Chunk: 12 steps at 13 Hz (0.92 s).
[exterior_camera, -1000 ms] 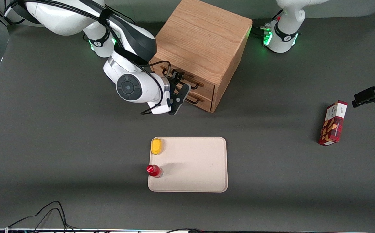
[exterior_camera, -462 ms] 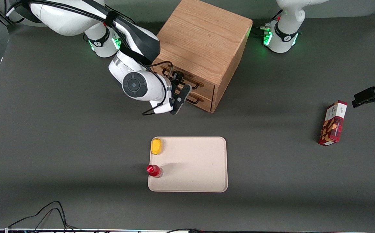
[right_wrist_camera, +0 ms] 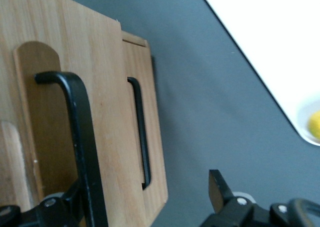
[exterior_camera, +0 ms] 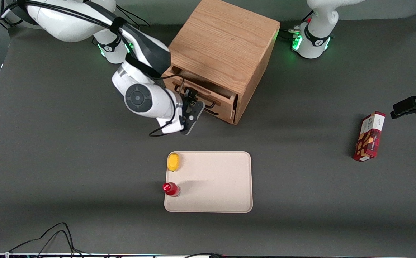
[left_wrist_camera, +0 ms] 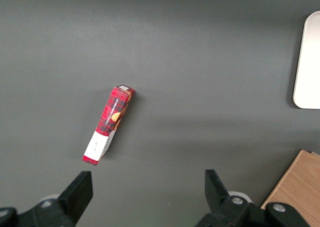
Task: Open upper drawer
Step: 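Pull the upper drawer outward by its handle with the right gripper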
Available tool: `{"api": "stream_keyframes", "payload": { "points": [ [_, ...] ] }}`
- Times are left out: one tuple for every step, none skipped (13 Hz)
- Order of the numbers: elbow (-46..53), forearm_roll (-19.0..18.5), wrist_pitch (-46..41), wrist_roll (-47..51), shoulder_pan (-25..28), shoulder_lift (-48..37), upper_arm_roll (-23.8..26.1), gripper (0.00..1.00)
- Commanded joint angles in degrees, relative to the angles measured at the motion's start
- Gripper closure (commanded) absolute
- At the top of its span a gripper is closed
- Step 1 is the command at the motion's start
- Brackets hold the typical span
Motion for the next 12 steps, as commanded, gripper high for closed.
{"api": "stream_keyframes", "payload": {
  "points": [
    [2.1,-1.1,0.5,-3.2,0.2,0.0,-1.9,0.0],
    [3.2,-1.1,0.4,-4.6,0.2,0.7,-2.5,0.0],
    [4.2,-1.1,0.4,-6.3,0.2,1.3,-3.5,0.0],
    [5.4,-1.1,0.5,-7.5,0.2,1.9,-4.2,0.0],
    [6.5,-1.2,0.4,-8.0,0.2,2.9,-4.8,0.0],
    [7.6,-2.6,0.4,-8.3,0.3,3.8,-4.8,0.0],
    [8.4,-4.1,0.4,-8.6,0.2,4.8,-4.8,0.0],
    [9.5,-4.7,0.4,-8.6,0.2,5.5,-4.9,0.0],
    [10.4,-4.9,0.4,-8.7,0.2,5.9,-4.9,0.0],
    [10.6,-4.9,0.0,-9.7,0.2,5.9,-4.8,0.0],
    [10.9,-5.2,0.0,-11.6,0.1,5.9,-4.9,0.0],
    [11.5,-5.3,-0.1,-12.7,0.2,5.9,-4.9,0.0]
  ]
}}
